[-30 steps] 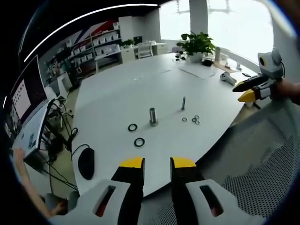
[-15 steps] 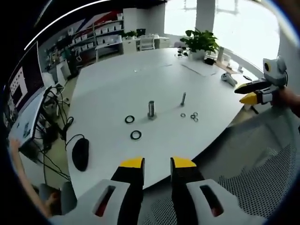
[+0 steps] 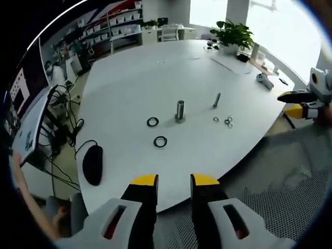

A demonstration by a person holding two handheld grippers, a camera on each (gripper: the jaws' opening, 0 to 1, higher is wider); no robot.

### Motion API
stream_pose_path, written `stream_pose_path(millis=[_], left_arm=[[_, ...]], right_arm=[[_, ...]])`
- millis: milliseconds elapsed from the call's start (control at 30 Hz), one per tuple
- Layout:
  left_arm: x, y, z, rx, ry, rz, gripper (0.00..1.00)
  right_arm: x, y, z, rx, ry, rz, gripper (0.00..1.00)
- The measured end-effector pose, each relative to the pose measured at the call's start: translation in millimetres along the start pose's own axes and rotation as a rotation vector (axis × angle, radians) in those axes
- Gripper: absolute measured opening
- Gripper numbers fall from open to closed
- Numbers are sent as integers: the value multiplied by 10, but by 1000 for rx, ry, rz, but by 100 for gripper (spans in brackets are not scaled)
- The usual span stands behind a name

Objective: Place the washer onto the threaded stud by aligning its center hole with the stud, sliding it down to the base, and recovering from edge contact or off-axis alignment until the washer reaches the visible bottom stop.

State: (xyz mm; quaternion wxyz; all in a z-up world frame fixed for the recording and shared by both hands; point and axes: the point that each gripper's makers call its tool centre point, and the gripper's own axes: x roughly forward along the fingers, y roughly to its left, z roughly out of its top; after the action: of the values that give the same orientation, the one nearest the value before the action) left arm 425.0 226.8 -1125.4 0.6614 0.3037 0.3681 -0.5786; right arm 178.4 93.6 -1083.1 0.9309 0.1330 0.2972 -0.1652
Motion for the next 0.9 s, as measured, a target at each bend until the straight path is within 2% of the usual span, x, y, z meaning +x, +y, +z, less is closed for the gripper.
stream_pose_path(millis=[100, 167, 233, 300, 367, 433, 600, 700, 767, 833, 900], left_arm=[[150, 89, -19, 13, 66, 8, 23], [209, 66, 84, 34, 47, 16, 21], [306, 87, 99, 28, 62, -2, 21], [425, 6, 51, 35, 117, -34, 22], [558, 59, 18, 53, 155, -42, 23], [647, 33, 21, 60, 186, -42, 23], [883, 66, 102, 15, 206, -43, 26], [1007, 61, 77, -9, 258, -53, 27], [1055, 50, 104, -12, 269, -57, 26], [1200, 169, 117, -1, 283, -55, 26], [1081, 0, 95, 13, 299, -47, 26]], right_arm=[[-3, 10, -8, -1, 6, 4, 40], [-6, 14, -17, -4, 10, 3, 40], [-9, 15, -17, -3, 10, 4, 40], [-12, 0, -6, -1, 2, -1, 40], [-6, -5, -8, 5, 1, -1, 40], [-4, 0, -15, 2, 6, 2, 40], [5, 17, -27, -15, 13, 7, 39], [14, -1, -29, -10, 12, 4, 39], [15, -5, -37, -8, 15, 3, 39], [12, -4, -47, -9, 18, 5, 39], [5, -7, -43, -10, 17, 3, 39]])
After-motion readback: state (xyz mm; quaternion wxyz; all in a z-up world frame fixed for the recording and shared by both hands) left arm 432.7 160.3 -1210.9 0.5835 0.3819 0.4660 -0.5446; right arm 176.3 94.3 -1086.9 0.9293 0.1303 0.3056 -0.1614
